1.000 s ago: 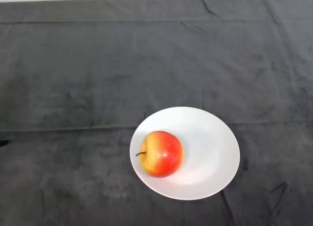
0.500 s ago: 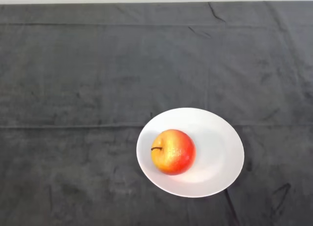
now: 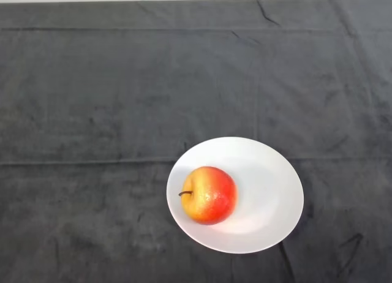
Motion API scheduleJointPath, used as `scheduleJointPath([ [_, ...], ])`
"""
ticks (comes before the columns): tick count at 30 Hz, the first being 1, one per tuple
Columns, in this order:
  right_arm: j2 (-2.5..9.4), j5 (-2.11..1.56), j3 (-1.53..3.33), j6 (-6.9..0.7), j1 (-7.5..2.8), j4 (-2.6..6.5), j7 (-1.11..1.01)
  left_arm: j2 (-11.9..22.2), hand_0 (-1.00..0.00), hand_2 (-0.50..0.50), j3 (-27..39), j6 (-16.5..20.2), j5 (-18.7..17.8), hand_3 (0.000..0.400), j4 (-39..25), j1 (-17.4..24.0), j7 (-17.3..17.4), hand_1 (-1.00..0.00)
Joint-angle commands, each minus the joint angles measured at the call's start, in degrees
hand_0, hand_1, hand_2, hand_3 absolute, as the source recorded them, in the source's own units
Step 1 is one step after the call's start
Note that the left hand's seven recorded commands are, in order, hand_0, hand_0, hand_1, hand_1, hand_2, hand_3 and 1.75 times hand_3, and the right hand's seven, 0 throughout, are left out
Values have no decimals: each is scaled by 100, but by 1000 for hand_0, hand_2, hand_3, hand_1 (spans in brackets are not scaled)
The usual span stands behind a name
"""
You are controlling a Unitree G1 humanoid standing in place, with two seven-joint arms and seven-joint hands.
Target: Move the apple to the plate
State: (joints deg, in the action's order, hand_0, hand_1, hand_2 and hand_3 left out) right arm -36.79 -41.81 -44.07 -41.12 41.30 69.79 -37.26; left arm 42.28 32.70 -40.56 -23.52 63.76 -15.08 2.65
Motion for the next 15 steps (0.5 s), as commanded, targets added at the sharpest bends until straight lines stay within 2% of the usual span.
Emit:
scheduleJointPath([
  [1,-131,-118,-82,13,67,-28,-29,-8,0,0,225,-176,-135,0,273,-292,40,0],
  [15,-140,-112,-81,15,76,-4,-42,-62,0,0,386,-660,-132,0,374,-390,77,0],
])
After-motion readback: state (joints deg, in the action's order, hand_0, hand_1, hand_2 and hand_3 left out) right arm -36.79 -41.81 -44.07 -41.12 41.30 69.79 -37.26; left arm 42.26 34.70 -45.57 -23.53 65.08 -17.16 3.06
